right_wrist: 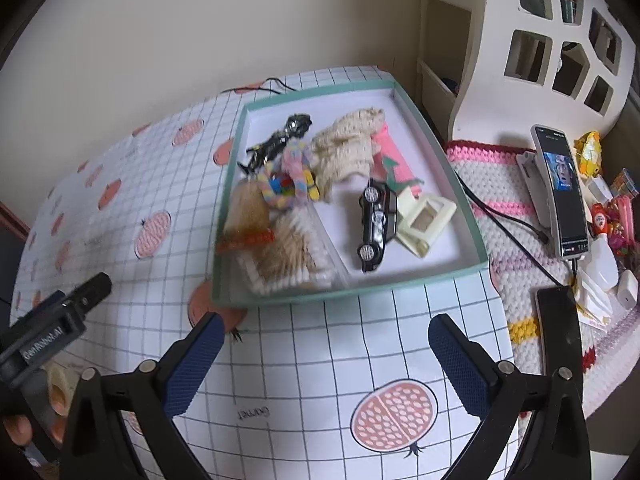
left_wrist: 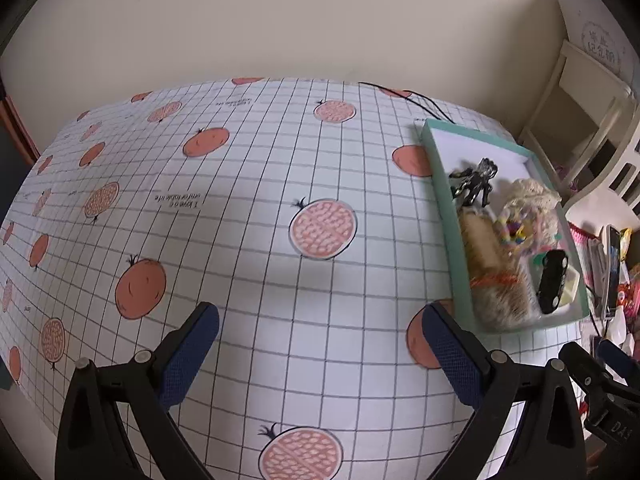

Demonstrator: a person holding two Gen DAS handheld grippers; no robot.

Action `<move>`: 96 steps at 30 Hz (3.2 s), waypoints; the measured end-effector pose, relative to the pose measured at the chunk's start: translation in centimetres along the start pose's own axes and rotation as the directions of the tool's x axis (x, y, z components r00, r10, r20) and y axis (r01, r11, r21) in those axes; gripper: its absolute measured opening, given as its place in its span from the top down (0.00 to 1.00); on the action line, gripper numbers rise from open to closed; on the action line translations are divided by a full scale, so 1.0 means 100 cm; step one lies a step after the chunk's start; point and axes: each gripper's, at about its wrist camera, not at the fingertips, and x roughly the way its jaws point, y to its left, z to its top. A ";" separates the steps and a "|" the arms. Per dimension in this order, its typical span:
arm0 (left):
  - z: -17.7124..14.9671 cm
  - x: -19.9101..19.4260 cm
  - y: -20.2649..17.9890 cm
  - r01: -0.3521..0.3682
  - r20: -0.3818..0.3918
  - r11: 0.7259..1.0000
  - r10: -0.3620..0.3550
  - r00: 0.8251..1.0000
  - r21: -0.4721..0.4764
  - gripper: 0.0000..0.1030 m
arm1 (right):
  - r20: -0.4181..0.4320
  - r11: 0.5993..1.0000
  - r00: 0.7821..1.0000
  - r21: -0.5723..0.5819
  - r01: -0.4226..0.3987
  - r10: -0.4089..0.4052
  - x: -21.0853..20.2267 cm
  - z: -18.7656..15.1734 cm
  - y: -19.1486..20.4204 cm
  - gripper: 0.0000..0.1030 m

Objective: Organize objects

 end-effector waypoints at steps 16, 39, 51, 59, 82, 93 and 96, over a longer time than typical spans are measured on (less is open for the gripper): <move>-0.044 0.040 0.014 -0.018 -0.098 0.998 0.024 0.995 0.056 0.02 | -0.037 1.000 0.999 -0.020 0.017 -0.017 0.031 -0.028 0.000 0.00; -0.056 0.056 0.018 -0.034 -0.106 0.997 0.041 0.994 0.068 0.02 | -0.079 0.997 0.996 -0.058 0.046 -0.051 0.061 -0.040 0.007 0.00; -0.058 0.053 0.020 -0.022 -0.091 0.998 0.027 0.995 0.055 0.02 | -0.095 0.996 0.993 -0.064 0.062 -0.068 0.067 -0.042 0.009 0.00; -0.058 0.054 0.022 -0.022 -0.085 0.998 0.026 0.996 0.052 0.02 | -0.094 0.994 0.992 -0.077 0.076 -0.084 0.069 -0.043 0.015 0.00; -0.063 0.051 0.022 -0.034 -0.073 0.999 0.035 0.997 0.026 0.00 | -0.064 0.994 0.993 -0.051 0.092 -0.095 0.068 -0.043 0.031 0.00; -0.065 0.049 0.022 -0.041 -0.069 0.999 0.042 0.997 0.012 0.00 | -0.062 0.995 0.994 -0.051 0.091 -0.094 0.064 -0.050 0.022 0.00; -0.064 0.050 0.022 -0.041 -0.068 0.999 0.042 0.997 0.013 0.00 | -0.062 0.995 0.994 -0.051 0.091 -0.094 0.065 -0.049 0.022 0.00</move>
